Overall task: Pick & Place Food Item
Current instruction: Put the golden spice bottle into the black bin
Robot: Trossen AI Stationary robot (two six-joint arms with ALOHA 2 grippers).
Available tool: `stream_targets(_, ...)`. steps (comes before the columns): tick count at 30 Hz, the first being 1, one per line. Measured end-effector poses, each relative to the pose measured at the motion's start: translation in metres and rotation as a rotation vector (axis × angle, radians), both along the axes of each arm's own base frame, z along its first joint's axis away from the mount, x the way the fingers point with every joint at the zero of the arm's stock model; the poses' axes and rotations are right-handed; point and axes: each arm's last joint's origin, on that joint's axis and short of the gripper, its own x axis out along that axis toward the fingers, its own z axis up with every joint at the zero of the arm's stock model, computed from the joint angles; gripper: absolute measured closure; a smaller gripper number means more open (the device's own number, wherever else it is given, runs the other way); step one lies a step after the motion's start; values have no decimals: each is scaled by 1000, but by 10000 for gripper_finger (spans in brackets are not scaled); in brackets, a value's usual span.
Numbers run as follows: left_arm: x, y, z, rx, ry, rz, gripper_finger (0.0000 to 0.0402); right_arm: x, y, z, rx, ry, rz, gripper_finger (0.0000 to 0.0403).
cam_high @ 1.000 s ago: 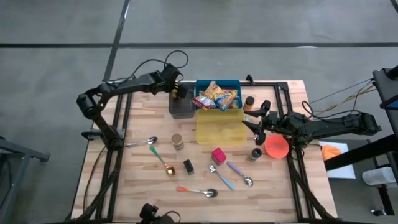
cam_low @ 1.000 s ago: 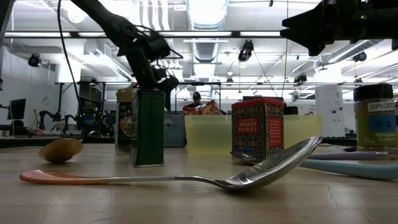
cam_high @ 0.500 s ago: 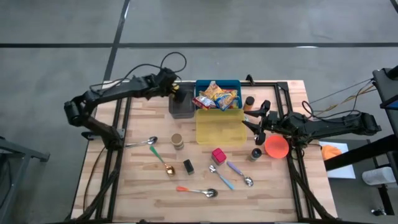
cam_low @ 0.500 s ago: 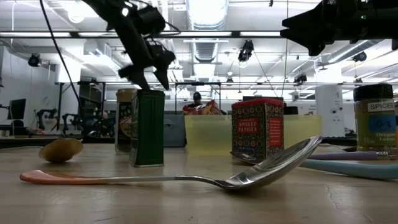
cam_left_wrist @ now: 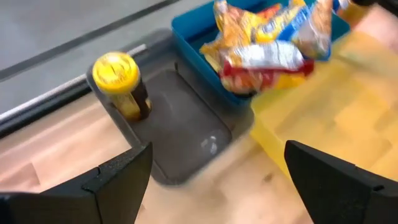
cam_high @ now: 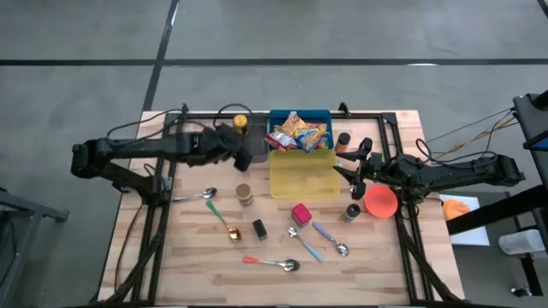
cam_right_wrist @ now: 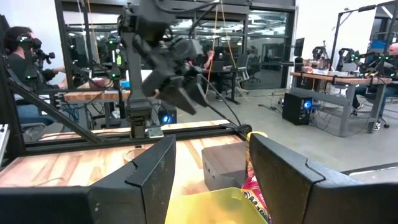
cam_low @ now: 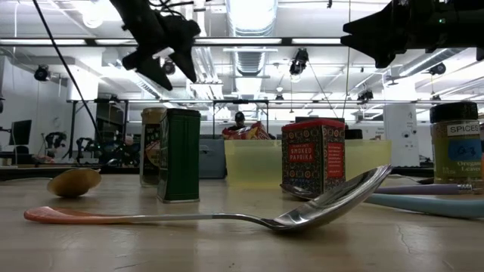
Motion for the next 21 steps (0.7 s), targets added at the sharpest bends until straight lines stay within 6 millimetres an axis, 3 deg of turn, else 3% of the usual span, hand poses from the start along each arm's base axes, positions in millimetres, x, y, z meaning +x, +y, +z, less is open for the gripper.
stream_targets(21,-4,-61,-14,-214,-20,-121,36,0,0,0,0,0,0,199)
